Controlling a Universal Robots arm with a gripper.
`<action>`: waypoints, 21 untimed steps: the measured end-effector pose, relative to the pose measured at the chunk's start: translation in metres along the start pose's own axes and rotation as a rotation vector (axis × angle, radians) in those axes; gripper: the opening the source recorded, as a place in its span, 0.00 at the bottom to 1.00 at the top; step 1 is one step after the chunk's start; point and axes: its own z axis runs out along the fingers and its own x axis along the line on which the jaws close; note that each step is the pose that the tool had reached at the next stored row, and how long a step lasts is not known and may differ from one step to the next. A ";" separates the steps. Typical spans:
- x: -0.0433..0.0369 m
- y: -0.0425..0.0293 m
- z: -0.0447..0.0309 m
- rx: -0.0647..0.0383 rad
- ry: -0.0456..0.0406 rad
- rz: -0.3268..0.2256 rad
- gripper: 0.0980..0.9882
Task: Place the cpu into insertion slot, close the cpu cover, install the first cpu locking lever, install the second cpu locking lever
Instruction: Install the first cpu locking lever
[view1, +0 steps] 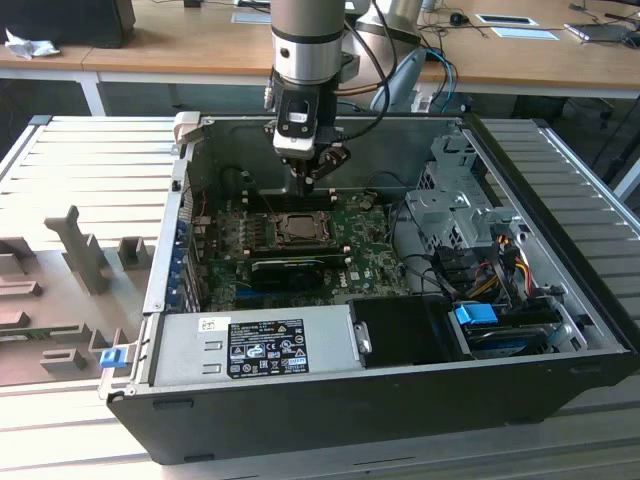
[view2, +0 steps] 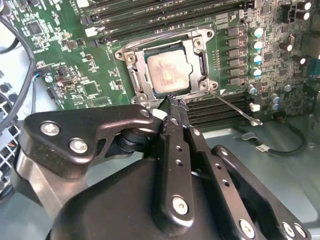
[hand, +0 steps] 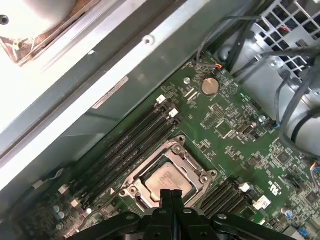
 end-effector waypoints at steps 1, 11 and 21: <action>0.0000 0.0000 0.0001 0.000 0.0005 -0.011 0.01; 0.0012 -0.0014 0.0002 -0.001 0.0056 -0.128 0.01; 0.0019 -0.0020 0.0002 -0.002 0.0088 -0.200 0.01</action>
